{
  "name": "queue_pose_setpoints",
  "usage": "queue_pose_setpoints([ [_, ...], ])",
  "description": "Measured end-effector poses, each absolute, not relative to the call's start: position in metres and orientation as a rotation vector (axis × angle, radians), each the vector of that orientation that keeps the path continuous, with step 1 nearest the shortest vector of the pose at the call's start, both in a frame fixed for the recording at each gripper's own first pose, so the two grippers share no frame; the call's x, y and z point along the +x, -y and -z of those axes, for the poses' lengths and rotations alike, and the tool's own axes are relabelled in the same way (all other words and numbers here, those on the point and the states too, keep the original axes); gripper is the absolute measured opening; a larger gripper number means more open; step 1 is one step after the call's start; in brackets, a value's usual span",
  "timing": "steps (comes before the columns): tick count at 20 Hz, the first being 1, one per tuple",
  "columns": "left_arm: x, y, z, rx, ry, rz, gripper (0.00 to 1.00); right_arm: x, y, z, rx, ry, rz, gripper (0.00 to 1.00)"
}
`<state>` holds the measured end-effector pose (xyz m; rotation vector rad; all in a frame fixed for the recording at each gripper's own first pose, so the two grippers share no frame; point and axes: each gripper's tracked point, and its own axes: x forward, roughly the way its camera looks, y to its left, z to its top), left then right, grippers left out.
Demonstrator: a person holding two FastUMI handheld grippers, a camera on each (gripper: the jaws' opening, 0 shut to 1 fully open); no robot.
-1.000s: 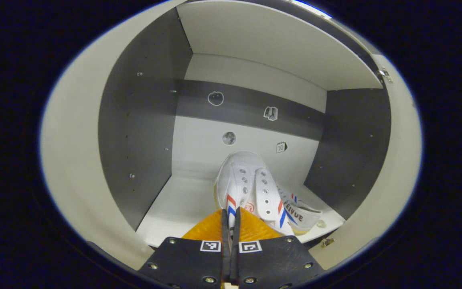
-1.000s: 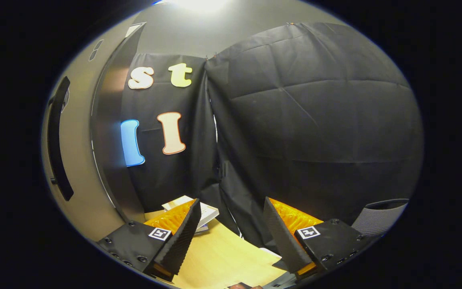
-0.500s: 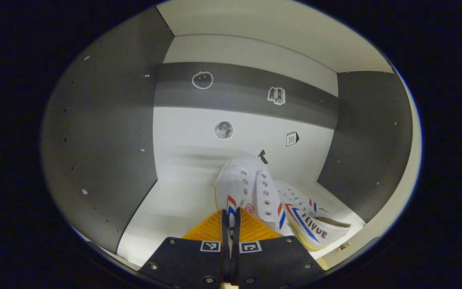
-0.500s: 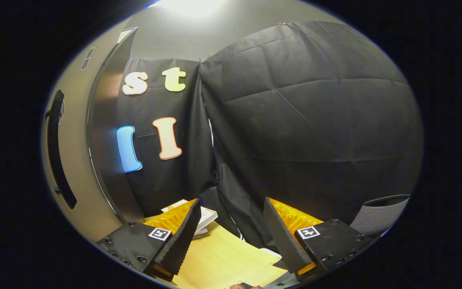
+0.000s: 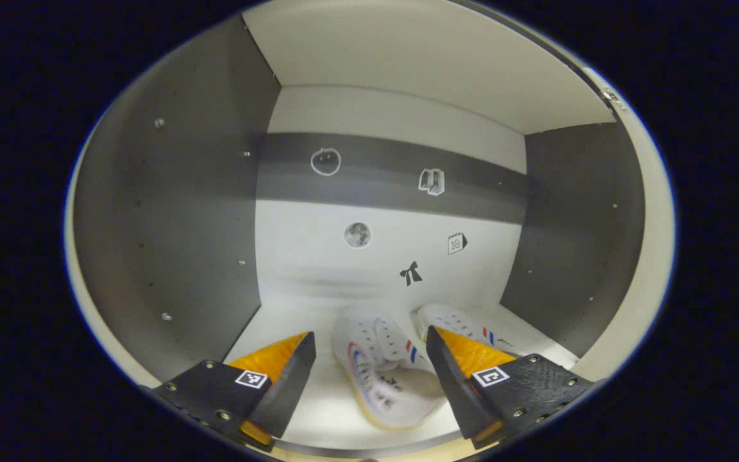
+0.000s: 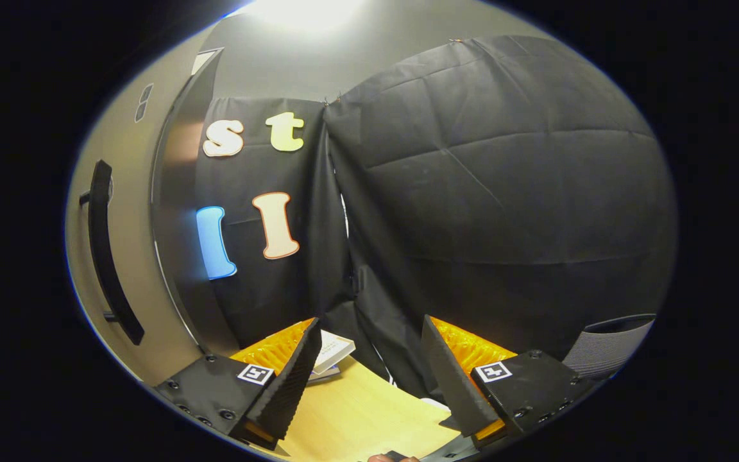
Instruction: Grab one shoe with the right hand and put it into the shoe cabinet, grab the other shoe with the left hand and put it into the shoe cabinet; then close the right door with the right hand and the left door with the left hand.
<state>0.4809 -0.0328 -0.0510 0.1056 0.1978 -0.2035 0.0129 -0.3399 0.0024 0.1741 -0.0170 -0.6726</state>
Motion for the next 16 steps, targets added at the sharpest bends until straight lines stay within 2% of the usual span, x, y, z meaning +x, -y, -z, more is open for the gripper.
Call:
queue_pose_setpoints([
  [3,0.424,0.023,0.031,0.144,-0.144,0.208,0.99,0.024,0.329,-0.017,0.247,0.031,0.596,0.93],
  [4,0.405,0.022,0.025,0.156,-0.133,0.215,1.00,0.026,0.328,-0.024,0.251,0.040,0.577,0.98],
  [9,0.305,0.013,0.008,0.160,-0.107,0.243,1.00,0.036,0.316,-0.057,0.191,0.059,0.478,1.00],
  [14,0.221,0.001,0.012,0.139,-0.124,0.256,0.98,0.054,0.288,-0.070,0.127,0.062,0.412,0.98],
  [15,0.213,-0.004,0.010,0.143,-0.113,0.252,0.99,0.058,0.277,-0.074,0.126,0.067,0.389,0.92],
  [16,0.204,-0.002,0.010,0.133,-0.112,0.270,1.00,0.060,0.269,-0.078,0.118,0.074,0.369,0.98],
])
